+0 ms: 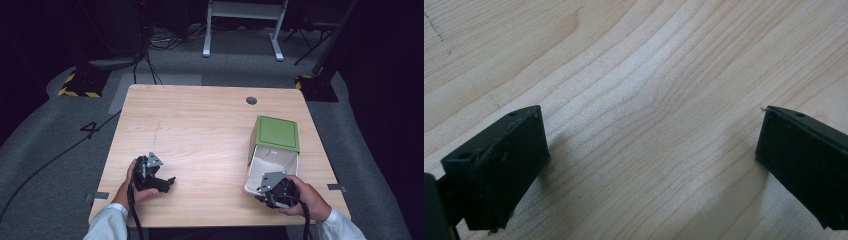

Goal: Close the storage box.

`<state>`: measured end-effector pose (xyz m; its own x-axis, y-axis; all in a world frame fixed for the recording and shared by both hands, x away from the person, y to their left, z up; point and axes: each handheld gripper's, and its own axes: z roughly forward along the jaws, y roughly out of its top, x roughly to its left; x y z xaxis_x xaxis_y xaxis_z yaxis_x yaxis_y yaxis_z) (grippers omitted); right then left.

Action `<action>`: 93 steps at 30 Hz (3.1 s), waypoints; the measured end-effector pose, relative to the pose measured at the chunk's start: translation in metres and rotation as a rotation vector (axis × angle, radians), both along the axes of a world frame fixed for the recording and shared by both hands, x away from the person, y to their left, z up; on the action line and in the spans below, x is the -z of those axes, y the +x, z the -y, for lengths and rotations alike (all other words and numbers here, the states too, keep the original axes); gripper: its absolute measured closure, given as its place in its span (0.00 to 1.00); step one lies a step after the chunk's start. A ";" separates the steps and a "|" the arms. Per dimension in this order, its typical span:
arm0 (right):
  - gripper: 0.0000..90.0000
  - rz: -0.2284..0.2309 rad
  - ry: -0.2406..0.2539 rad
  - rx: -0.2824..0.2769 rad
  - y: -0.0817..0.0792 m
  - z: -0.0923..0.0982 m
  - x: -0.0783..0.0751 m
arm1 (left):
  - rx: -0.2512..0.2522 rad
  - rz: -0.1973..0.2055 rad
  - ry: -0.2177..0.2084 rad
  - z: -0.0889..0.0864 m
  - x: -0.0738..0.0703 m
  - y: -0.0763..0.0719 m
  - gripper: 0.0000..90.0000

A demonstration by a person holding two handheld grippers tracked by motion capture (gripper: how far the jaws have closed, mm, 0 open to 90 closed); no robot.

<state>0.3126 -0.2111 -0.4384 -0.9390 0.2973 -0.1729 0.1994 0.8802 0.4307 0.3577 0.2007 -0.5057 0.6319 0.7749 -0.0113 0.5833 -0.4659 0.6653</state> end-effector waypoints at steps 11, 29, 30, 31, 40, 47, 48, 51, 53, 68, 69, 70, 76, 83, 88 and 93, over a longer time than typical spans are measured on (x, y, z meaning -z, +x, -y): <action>0.85 0.003 -0.014 -0.026 0.007 0.010 -0.011 | 0.000 0.001 0.001 0.000 0.000 0.000 0.01; 0.82 0.043 -0.041 0.020 0.033 0.047 -0.003 | 0.000 -0.001 -0.001 0.000 0.000 0.000 0.01; 0.82 0.044 -0.036 0.030 0.036 0.049 -0.004 | 0.000 -0.001 -0.001 0.000 0.000 0.000 0.01; 0.81 0.049 -0.029 0.042 0.039 0.050 -0.005 | 0.000 -0.001 -0.001 0.000 0.000 0.000 0.01; 0.79 0.095 0.054 0.154 0.070 0.071 -0.011 | 0.001 0.000 0.000 0.000 0.000 0.000 0.00; 0.77 0.132 0.034 0.182 0.086 0.071 -0.003 | 0.001 0.001 0.002 0.000 0.000 0.000 0.00; 0.77 0.137 0.039 0.189 0.087 0.071 -0.003 | 0.001 0.001 0.002 0.000 0.000 0.000 0.00; 0.75 0.143 0.051 0.210 0.091 0.071 -0.003 | 0.002 0.000 -0.001 0.000 0.000 0.000 0.00; 0.74 0.152 0.053 0.221 0.094 0.072 -0.003 | 0.002 -0.001 0.000 0.000 0.000 0.000 0.00; 0.63 0.134 0.144 0.233 0.092 0.078 -0.006 | 0.003 0.000 0.001 0.000 0.000 0.000 0.00; 0.61 0.128 0.155 0.232 0.092 0.079 -0.006 | 0.002 0.000 0.000 0.000 0.000 0.000 0.00; 0.59 0.125 0.162 0.227 0.092 0.079 -0.006 | 0.002 0.000 0.000 0.000 0.000 0.000 0.01; 0.45 0.136 0.191 0.210 0.084 0.083 -0.009 | 0.002 0.001 0.003 0.000 0.000 0.000 0.00; 0.29 0.167 0.206 0.216 0.073 0.091 -0.014 | 0.002 0.001 0.003 0.000 0.000 0.000 0.01; 0.25 0.196 0.215 0.235 0.063 0.096 -0.017 | 0.001 -0.001 -0.001 0.000 0.000 0.000 0.01; 0.24 0.209 0.217 0.245 0.054 0.103 -0.017 | 0.002 -0.002 0.001 0.000 0.000 0.000 0.01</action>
